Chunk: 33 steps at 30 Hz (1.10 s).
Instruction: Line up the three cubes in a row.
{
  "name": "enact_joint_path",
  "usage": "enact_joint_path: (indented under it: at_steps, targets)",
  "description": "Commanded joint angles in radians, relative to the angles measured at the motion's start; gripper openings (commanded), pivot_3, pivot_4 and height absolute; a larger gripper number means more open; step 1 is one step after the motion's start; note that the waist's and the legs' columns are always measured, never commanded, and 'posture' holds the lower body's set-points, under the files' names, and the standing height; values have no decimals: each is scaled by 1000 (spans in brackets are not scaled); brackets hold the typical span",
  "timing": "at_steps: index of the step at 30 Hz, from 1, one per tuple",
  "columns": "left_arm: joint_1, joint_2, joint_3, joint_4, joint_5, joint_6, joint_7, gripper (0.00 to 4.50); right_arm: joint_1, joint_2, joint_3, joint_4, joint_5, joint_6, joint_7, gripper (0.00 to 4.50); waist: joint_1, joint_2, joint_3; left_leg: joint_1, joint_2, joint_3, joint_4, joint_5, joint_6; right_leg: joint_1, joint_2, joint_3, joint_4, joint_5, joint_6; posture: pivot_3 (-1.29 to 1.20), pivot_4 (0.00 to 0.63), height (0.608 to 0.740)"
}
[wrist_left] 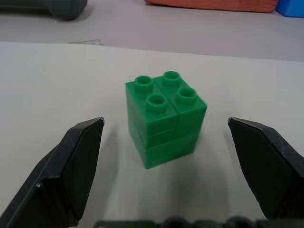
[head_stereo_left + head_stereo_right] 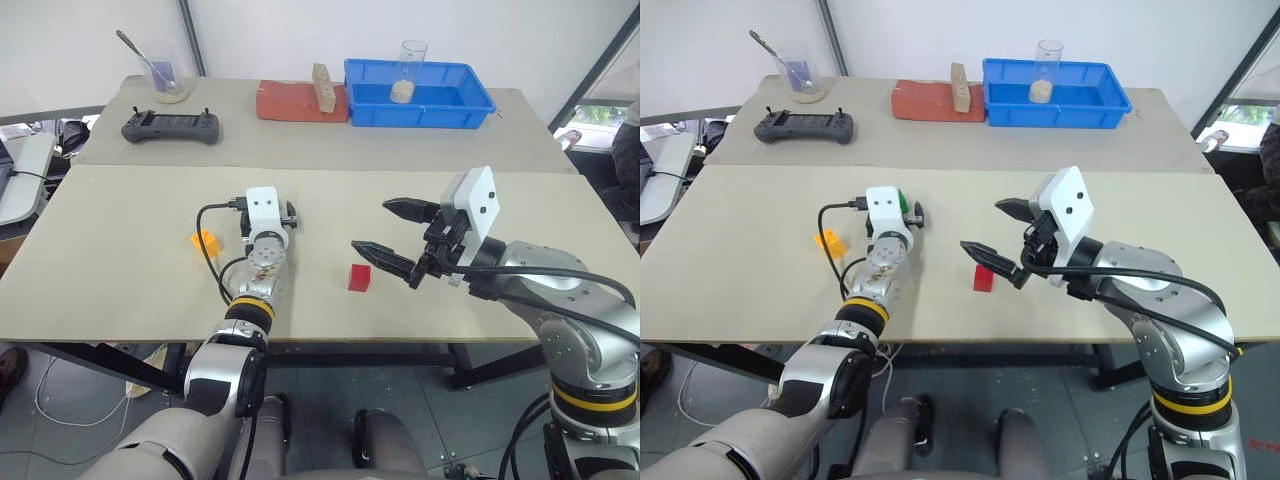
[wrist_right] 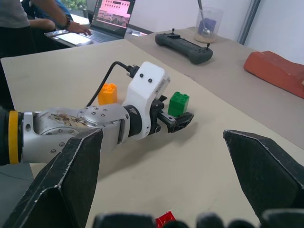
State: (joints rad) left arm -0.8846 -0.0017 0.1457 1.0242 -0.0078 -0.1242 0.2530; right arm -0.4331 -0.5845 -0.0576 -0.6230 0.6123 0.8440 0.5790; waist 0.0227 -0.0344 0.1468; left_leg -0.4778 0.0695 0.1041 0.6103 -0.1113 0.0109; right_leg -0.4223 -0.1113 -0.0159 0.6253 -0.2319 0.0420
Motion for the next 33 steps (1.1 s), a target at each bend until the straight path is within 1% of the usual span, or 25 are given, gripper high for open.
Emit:
enact_joint_path:
  at_steps: [1,3,4,5,6,11,20,22,24,26,27,28,30,33]
  targets:
    - [-49,9,7,35,-4,-32,5,4500,-42,-7,-31,-44,30,8,-22,4461,0,0,0,0,0,0,0,0,0,0,0,0,0,0,0,0,150,740]
    - [-57,9,15,53,-9,-36,0,4500,-53,-5,-29,-46,38,15,-32,4461,-1,0,0,0,0,0,0,0,0,0,0,0,0,0,0,0,150,740]
    - [-59,10,15,59,-9,-38,-7,4075,-56,-5,-28,-47,42,17,-37,4500,-1,0,0,0,0,0,0,0,0,0,0,0,0,0,0,0,150,740]
    - [-61,10,15,64,-9,-41,-14,3915,-58,-6,-27,-47,45,19,-40,4500,0,0,0,0,0,0,0,0,0,0,0,0,0,0,0,0,150,740]
    - [-63,11,16,68,-11,-44,-22,3593,-59,-7,-26,-48,47,19,-43,4500,0,0,0,0,0,0,0,0,0,0,0,0,0,0,0,0,150,740]
    - [-70,16,22,85,-10,-49,-29,1272,-63,-8,-24,-48,59,26,-61,4500,-1,0,0,0,0,0,0,0,0,0,0,0,0,0,0,0,150,740]
    - [-62,19,22,79,-4,-56,-34,1223,-64,-10,-24,-45,60,31,-70,4500,-1,0,0,0,0,0,0,0,0,0,0,0,0,0,0,0,150,740]
    - [-54,24,7,51,5,-59,-63,1223,-58,-12,-24,-43,56,28,-67,4500,-1,0,0,0,0,0,0,0,0,0,0,0,0,0,0,0,150,740]
    - [-27,44,-33,-14,27,-53,-137,1223,-45,-19,-25,-42,49,21,-60,4500,-2,0,0,0,0,0,0,0,0,0,0,0,0,0,0,0,150,740]
    - [38,68,-74,-153,8,-29,-291,1223,-25,-32,-29,-35,41,9,-46,4500,-5,0,0,0,0,0,0,0,0,0,0,0,0,0,0,0,150,740]
    - [93,88,-101,-266,-15,0,-388,1223,-16,-40,-32,-30,37,1,-38,4500,-7,0,0,0,0,0,-1,0,0,0,0,0,0,0,-1,0,150,740]
    - [133,103,-119,-350,-31,27,-452,1223,-9,-45,-34,-26,36,-4,-32,4500,-11,0,0,0,0,0,-1,0,0,0,0,0,0,0,-1,0,150,740]
    - [260,165,-168,-597,-89,134,-617,1223,2,-57,-38,-14,34,-17,-16,4500,-15,0,0,0,0,1,-1,0,0,0,0,1,0,0,-1,0,150,740]
    - [412,271,-208,-858,-176,275,-803,1223,8,-66,-35,4,32,-35,5,4500,-27,0,0,1,1,1,-2,0,0,-1,0,1,1,-1,-2,0,150,740]
